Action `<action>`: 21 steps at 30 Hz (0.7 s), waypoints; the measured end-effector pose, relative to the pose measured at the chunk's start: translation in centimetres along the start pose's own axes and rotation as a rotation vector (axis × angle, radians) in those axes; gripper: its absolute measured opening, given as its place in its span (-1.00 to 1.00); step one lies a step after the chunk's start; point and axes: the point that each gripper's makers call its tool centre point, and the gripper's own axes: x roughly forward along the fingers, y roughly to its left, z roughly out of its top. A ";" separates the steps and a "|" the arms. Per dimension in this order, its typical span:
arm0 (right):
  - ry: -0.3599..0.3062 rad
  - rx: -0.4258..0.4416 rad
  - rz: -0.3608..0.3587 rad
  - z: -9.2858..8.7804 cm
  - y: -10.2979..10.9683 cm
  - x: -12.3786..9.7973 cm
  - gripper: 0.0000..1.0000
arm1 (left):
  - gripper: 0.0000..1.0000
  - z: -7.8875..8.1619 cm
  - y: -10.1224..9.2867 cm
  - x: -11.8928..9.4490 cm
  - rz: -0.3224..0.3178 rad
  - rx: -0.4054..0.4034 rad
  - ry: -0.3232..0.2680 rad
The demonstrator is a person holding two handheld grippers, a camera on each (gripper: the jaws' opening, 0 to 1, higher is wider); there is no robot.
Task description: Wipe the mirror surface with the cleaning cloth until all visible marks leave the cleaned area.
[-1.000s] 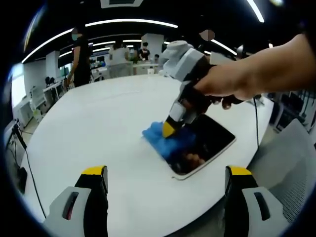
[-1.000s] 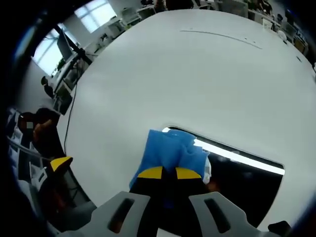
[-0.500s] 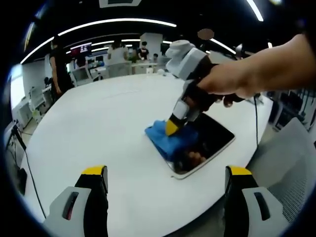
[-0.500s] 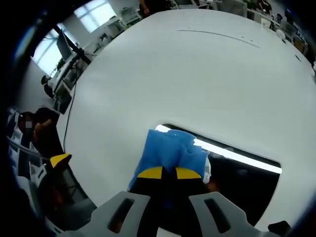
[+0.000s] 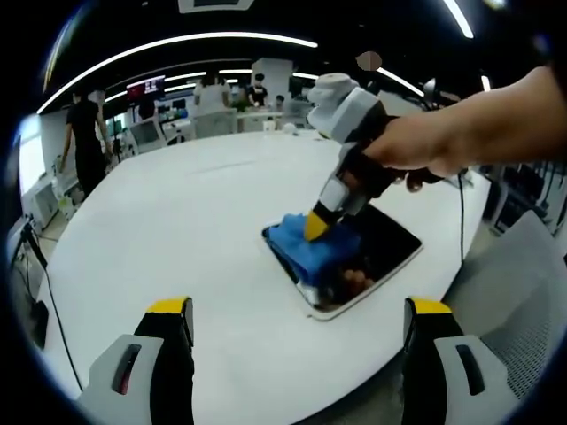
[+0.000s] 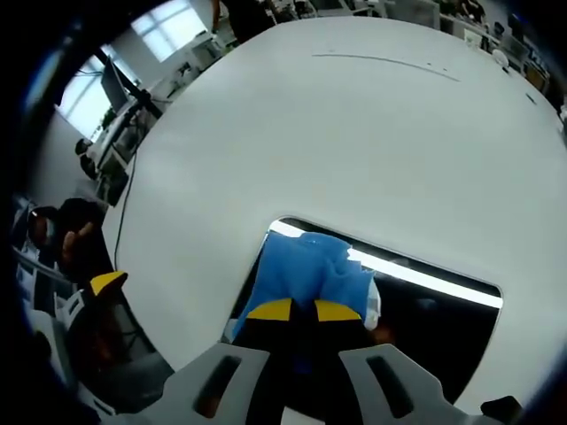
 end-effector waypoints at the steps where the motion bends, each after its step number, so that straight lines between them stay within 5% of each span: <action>1: 0.000 0.002 0.001 0.0 -0.1 0.0 -0.96 | 0.99 0.0 0.0 0.0 0.000 0.000 0.000; 21: -0.007 0.021 -0.010 -0.8 -1.8 -0.6 -0.96 | 0.99 0.1 0.0 -0.1 0.004 -0.002 -0.004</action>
